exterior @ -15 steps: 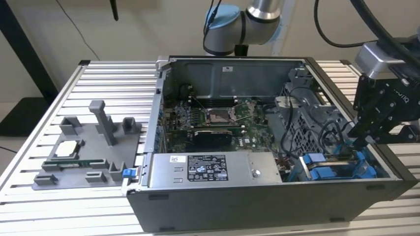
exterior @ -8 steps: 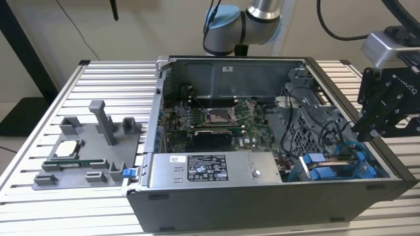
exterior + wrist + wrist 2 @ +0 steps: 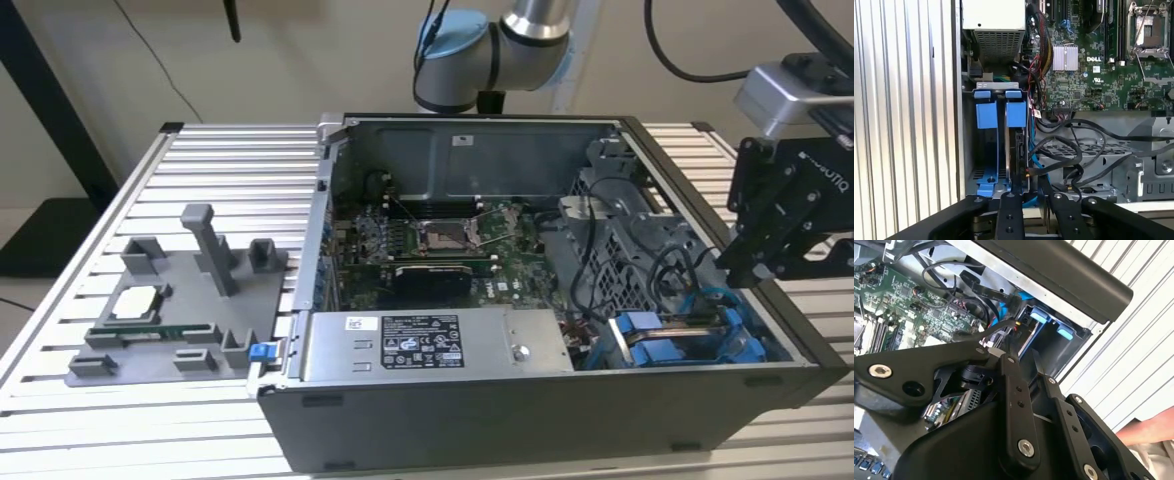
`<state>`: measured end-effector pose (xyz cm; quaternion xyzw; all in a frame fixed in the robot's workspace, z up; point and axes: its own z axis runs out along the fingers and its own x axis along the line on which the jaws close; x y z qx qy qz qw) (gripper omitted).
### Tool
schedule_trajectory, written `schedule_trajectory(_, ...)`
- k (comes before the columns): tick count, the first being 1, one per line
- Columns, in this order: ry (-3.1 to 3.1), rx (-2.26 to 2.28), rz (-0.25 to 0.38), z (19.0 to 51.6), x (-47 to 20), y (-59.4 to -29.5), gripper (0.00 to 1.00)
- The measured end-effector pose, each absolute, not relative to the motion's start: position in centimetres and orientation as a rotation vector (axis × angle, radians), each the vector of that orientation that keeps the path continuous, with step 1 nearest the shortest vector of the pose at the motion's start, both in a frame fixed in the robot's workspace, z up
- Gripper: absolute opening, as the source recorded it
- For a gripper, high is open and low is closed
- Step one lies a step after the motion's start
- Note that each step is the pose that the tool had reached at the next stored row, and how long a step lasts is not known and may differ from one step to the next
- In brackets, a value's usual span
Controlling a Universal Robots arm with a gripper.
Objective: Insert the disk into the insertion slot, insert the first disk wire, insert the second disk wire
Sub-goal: 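Insert the first disk wire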
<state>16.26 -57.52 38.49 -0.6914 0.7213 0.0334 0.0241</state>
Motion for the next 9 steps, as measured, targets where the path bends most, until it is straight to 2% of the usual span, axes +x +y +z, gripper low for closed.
schedule_trajectory(9,2.233,-2.14,0.105,38.49,17.0,-57.53,1.0)
